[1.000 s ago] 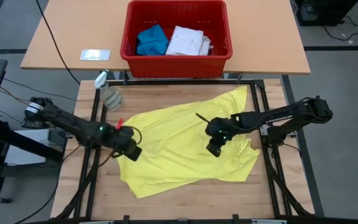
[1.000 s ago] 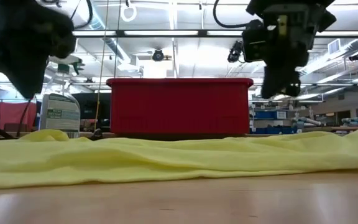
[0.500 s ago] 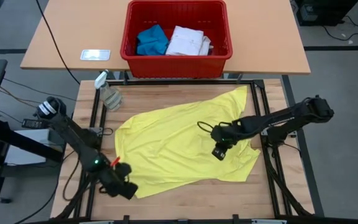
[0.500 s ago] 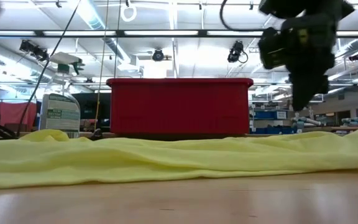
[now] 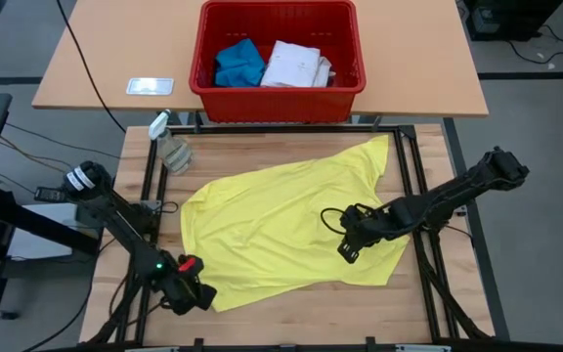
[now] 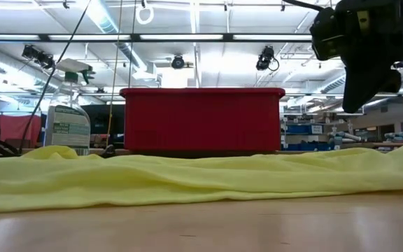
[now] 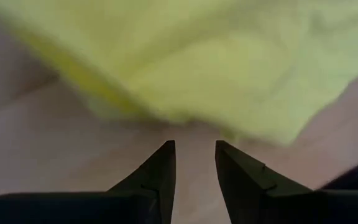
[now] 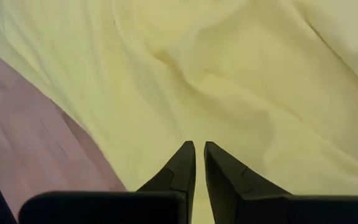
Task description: Fold Laundry from Bin
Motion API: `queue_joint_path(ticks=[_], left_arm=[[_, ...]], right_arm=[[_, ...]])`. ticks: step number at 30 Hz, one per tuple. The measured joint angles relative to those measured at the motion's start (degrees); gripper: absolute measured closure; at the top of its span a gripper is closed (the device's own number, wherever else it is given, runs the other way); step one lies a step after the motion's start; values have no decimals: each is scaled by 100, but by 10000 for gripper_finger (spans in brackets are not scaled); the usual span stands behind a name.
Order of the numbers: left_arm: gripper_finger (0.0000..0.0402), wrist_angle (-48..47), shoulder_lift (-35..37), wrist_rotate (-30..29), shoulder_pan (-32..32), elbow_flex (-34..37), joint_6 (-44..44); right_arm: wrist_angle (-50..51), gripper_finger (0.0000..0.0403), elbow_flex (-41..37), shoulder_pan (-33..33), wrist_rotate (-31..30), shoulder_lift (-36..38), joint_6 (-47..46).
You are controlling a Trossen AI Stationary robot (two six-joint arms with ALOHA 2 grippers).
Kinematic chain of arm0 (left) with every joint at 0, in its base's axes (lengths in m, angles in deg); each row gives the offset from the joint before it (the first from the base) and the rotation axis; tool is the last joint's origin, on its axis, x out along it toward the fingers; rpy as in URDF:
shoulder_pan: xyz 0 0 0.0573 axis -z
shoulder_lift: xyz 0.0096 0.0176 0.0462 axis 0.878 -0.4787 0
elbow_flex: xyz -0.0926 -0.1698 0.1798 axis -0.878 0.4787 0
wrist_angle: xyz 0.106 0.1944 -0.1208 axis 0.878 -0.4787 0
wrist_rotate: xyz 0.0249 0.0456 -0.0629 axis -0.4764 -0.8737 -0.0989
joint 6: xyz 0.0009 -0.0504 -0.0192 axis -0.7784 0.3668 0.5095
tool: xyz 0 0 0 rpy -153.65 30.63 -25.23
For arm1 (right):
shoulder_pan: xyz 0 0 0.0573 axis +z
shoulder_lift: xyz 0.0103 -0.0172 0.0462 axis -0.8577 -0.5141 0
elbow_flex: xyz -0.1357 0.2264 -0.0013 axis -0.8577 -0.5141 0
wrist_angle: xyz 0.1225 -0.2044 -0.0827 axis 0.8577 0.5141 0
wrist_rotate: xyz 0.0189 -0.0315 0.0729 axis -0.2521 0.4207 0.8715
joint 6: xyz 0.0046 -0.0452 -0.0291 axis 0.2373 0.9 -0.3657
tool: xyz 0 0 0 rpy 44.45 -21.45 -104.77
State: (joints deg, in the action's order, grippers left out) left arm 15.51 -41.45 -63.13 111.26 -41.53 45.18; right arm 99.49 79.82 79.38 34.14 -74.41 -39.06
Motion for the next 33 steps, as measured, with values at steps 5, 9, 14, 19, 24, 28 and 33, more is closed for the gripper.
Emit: queue_joint_path(ticks=[5,9,14,19,24,28,33], left_arm=[[286,442,-49,-323,-30,49,-124],[286,455,-290,-365,-54,63,-94],[295,909,-668,-418,-54,45,-199],[374,1192,-838,-454,-52,41,-609],[398,1168,-633,-452,-52,56,-993],[400,1023,-74,-634,56,-30,-1335],[400,740,679,-1514,188,-66,-1488]], right_arm=[[-12,359,0,45,128,0,-276],[-176,359,0,217,307,0,-625],[-251,359,0,655,318,-2,-1304],[-247,361,0,1017,104,-2,-1853],[-207,378,0,1337,-27,-2,-2204],[168,396,0,1425,-9,-44,-2237],[563,398,-6,1425,289,-312,-2124]])
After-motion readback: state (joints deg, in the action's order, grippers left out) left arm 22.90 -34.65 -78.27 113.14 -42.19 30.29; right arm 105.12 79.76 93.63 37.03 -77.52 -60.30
